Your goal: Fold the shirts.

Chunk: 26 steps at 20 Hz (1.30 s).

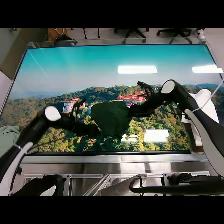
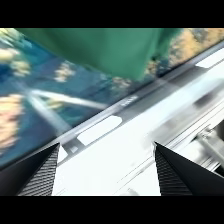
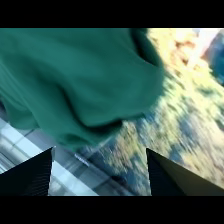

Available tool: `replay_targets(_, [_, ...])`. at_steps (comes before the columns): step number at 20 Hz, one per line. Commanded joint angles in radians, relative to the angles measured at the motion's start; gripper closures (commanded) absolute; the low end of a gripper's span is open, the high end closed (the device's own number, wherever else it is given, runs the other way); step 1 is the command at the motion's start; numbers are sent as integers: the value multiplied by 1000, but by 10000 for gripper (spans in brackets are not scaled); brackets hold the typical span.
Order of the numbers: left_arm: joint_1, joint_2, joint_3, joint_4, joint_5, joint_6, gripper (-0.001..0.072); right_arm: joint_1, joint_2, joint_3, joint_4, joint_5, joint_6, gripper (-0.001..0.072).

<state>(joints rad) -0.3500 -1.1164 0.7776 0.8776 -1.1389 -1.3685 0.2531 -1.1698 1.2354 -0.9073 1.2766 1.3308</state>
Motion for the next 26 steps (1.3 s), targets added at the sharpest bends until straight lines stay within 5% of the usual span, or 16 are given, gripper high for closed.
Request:
replay_targets(1, [-152, 127, -282, -185, 427, 40, 68, 43, -55, -25, 107, -142, -85, 74])
replay_targets(3, [-274, 118, -332, -198, 623, 40, 68, 43, -92, -25, 130, -155, -114, 95])
replay_targets(5, [-357, 48, -330, -201, 756, 38, 68, 43, -122, -25, 151, -148, -148, 348])
replay_targets(8, [-387, -111, -240, -198, 778, 33, 68, 43, -129, -25, 209, -143, -212, 580])
replay_targets(10, [-378, -195, -156, -196, 783, 35, 69, 43, -125, -25, 224, -138, -225, 610])
replay_targets(11, [-365, -228, -117, -190, 773, 40, 151, 43, -125, -25, 224, -125, -225, 677])
replay_targets(15, [-291, -330, 11, -188, 679, 106, 687, 43, -125, -25, 234, -90, -225, 693])
replay_targets(20, [-156, -246, 151, -187, 432, 171, 693, 14, -100, 80, 301, -37, -251, 693])
replay_targets(26, [55, 50, 563, -88, 163, 141, 693, -81, -11, 559, 379, 18, -238, 693])
